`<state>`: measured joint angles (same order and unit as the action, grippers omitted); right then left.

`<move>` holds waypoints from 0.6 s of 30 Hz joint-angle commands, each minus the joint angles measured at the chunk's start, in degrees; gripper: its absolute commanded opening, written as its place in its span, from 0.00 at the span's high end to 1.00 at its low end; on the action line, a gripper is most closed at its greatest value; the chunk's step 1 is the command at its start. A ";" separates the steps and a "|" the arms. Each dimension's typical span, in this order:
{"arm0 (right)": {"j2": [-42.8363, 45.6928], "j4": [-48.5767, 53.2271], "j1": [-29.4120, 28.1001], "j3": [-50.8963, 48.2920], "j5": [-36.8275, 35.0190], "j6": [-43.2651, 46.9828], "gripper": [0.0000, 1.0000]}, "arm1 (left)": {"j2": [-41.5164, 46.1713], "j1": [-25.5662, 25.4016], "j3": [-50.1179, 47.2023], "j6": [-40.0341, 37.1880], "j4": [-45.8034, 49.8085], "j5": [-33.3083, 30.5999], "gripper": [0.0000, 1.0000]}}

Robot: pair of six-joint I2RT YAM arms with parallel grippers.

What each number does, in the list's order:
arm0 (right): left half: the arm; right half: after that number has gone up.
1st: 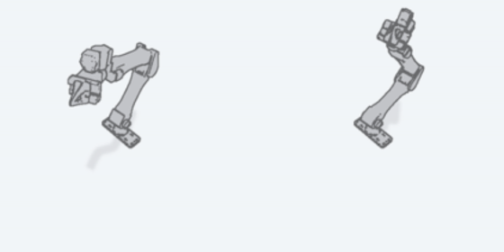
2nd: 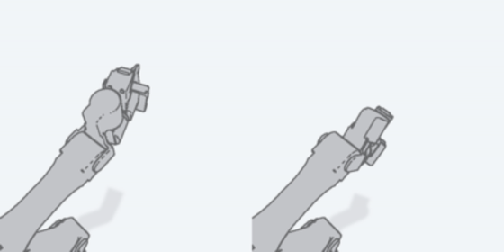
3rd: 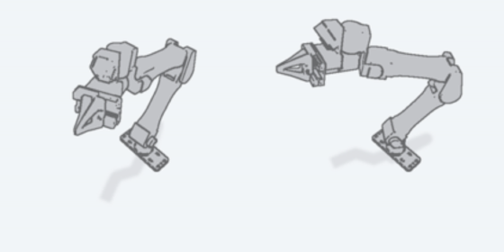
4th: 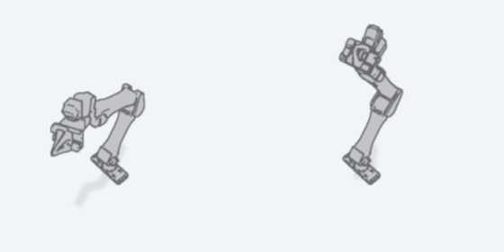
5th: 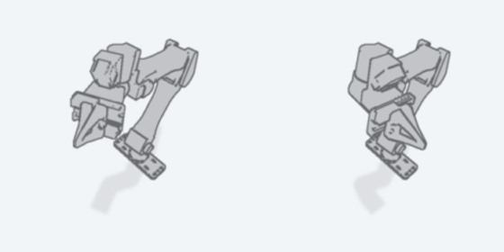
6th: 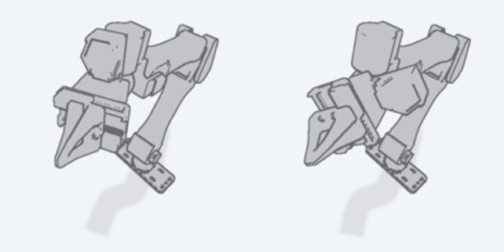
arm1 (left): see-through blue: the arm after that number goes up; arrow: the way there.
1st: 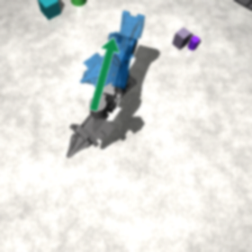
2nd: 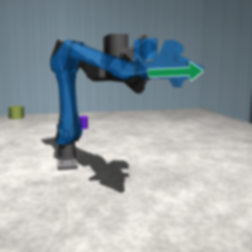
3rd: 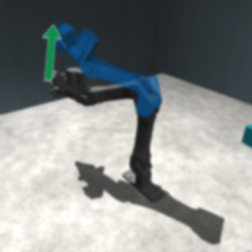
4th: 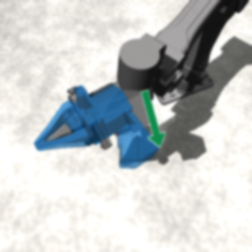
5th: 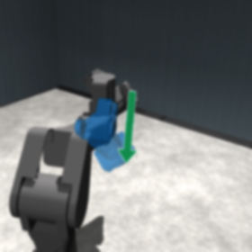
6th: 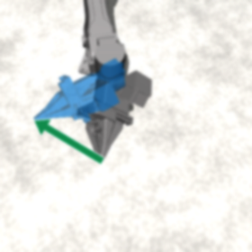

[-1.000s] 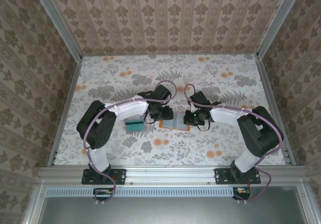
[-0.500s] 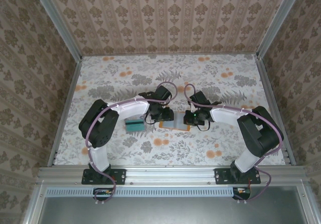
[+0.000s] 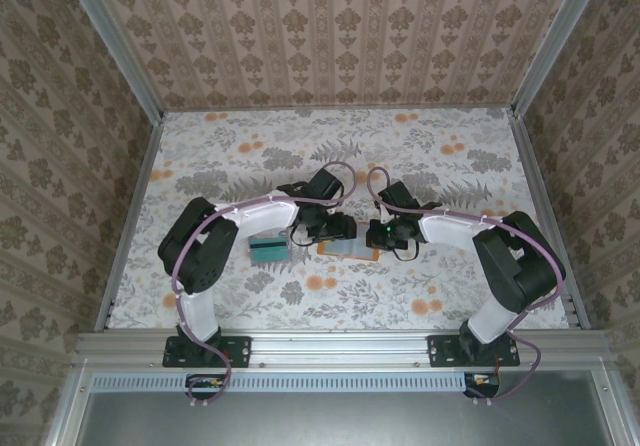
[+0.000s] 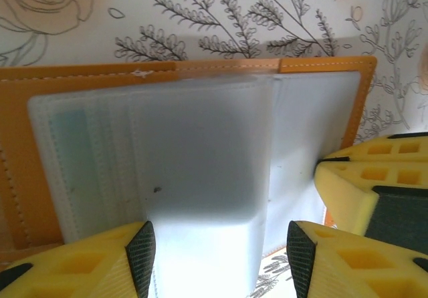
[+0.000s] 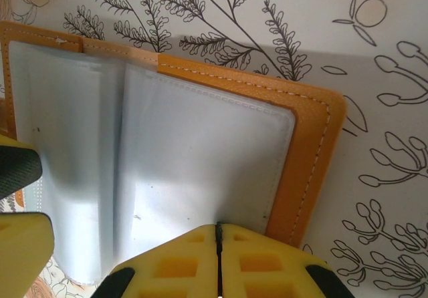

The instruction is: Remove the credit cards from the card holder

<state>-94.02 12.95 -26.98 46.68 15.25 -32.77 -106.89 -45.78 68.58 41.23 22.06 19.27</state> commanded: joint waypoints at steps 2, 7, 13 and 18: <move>-2.15 3.52 0.26 -1.46 -2.41 0.43 0.90 | -1.13 -0.54 -0.22 -1.33 -2.22 3.89 0.42; -1.96 3.64 0.27 -1.42 -2.59 0.43 0.90 | 0.19 -0.24 -0.38 -1.21 -2.11 2.59 0.42; -2.54 3.57 0.26 -1.24 -2.50 0.51 0.90 | 4.14 1.98 -4.43 1.48 -1.93 -2.89 0.42; -2.71 3.51 0.26 -0.97 -2.41 0.52 0.90 | 3.53 2.45 -4.81 1.62 -1.41 -3.10 0.42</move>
<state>-94.11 12.82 -26.98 46.68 15.27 -32.77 -104.62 -43.48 64.58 42.06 19.66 18.13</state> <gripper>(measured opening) 0.101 0.580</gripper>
